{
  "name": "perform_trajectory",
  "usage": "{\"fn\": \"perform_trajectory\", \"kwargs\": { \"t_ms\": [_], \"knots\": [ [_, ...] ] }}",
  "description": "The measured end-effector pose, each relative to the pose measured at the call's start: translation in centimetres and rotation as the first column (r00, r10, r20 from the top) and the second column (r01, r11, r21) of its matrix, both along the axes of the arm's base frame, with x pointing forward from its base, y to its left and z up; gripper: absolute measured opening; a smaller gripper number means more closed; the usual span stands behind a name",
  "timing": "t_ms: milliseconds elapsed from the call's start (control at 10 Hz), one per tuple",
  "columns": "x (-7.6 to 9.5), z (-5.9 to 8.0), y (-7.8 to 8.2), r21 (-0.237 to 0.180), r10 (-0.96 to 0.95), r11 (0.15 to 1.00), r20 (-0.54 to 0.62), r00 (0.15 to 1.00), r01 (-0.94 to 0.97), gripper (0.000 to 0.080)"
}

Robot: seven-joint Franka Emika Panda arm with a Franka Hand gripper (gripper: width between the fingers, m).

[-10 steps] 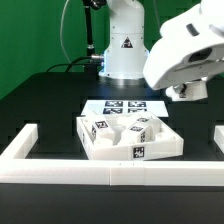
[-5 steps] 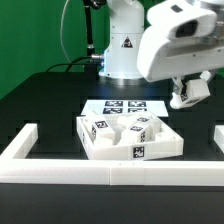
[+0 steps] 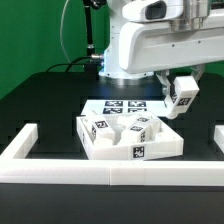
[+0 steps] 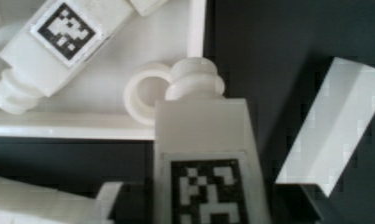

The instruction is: Assemble one leg

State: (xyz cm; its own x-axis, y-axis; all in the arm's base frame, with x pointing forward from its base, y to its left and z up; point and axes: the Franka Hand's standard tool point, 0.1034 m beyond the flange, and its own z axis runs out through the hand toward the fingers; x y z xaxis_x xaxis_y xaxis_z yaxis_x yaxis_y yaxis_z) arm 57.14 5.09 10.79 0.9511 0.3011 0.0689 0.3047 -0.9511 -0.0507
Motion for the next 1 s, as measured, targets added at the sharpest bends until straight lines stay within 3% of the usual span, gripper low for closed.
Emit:
{"fn": "perform_trajectory", "kwargs": {
  "t_ms": [200,300,400,600,1000],
  "knots": [
    [0.5,0.4,-1.6,0.016,-0.051,0.999,0.094,0.994,0.05,0.0285],
    [1.4,0.8,-2.1,0.016,-0.058,0.998,0.197,0.979,0.056,0.0285],
    [1.3,0.6,-2.5,0.01,-0.06,0.998,0.269,0.961,0.06,0.0285],
    [0.3,-0.1,-2.6,0.006,-0.074,0.997,0.33,0.941,0.076,0.0285],
    [-1.8,-1.9,-2.0,0.003,-0.07,0.997,0.313,0.947,0.073,0.0285]
  ]
}}
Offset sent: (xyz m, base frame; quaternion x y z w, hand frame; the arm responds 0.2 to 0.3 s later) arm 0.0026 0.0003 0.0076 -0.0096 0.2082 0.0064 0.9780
